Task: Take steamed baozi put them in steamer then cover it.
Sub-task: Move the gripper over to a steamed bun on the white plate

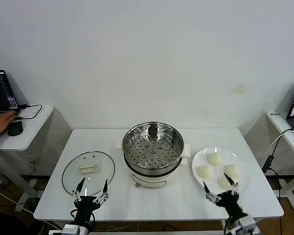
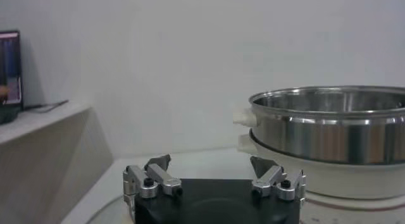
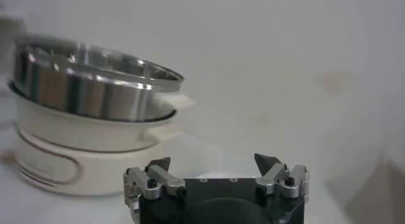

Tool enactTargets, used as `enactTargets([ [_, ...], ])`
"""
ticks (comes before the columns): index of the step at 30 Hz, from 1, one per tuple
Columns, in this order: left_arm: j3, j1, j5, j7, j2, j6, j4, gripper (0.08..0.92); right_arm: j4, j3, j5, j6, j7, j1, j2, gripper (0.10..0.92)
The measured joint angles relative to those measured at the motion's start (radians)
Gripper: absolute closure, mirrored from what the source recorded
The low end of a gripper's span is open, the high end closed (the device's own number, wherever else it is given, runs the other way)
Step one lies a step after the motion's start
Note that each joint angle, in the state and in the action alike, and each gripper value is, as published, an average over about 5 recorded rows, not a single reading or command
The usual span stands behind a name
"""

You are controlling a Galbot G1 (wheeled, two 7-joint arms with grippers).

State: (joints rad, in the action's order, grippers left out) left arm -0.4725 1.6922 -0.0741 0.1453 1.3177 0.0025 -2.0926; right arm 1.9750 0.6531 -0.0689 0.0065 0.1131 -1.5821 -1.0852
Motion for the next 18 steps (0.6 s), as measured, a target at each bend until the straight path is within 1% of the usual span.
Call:
enactTargets([
  [2, -0.002, -0.002, 0.011, -0.001, -0.001, 0.0, 0.0, 0.177, -0.015, -0.001, -0.028, -0.003, 0.011, 0.025, 0.025, 0.203],
  [5, -0.007, -0.008, 0.045, -0.003, -0.006, 0.0, 0.002, 0.177, -0.064, -0.008, -0.109, -0.01, 0.053, 0.105, 0.106, 0.203],
  [10, -0.016, -0.01, 0.085, 0.0, -0.009, 0.001, 0.004, 0.177, -0.159, -0.055, -0.207, -0.019, 0.164, 0.264, 0.251, 0.202],
  [14, -0.02, -0.009, 0.112, 0.005, -0.009, -0.002, 0.01, 0.177, -0.241, -0.144, -0.24, -0.033, 0.272, 0.419, 0.362, 0.203],
  [18, -0.02, -0.009, 0.134, 0.012, -0.008, -0.008, 0.015, 0.177, -0.327, -0.282, -0.241, -0.048, 0.39, 0.595, 0.447, 0.203],
])
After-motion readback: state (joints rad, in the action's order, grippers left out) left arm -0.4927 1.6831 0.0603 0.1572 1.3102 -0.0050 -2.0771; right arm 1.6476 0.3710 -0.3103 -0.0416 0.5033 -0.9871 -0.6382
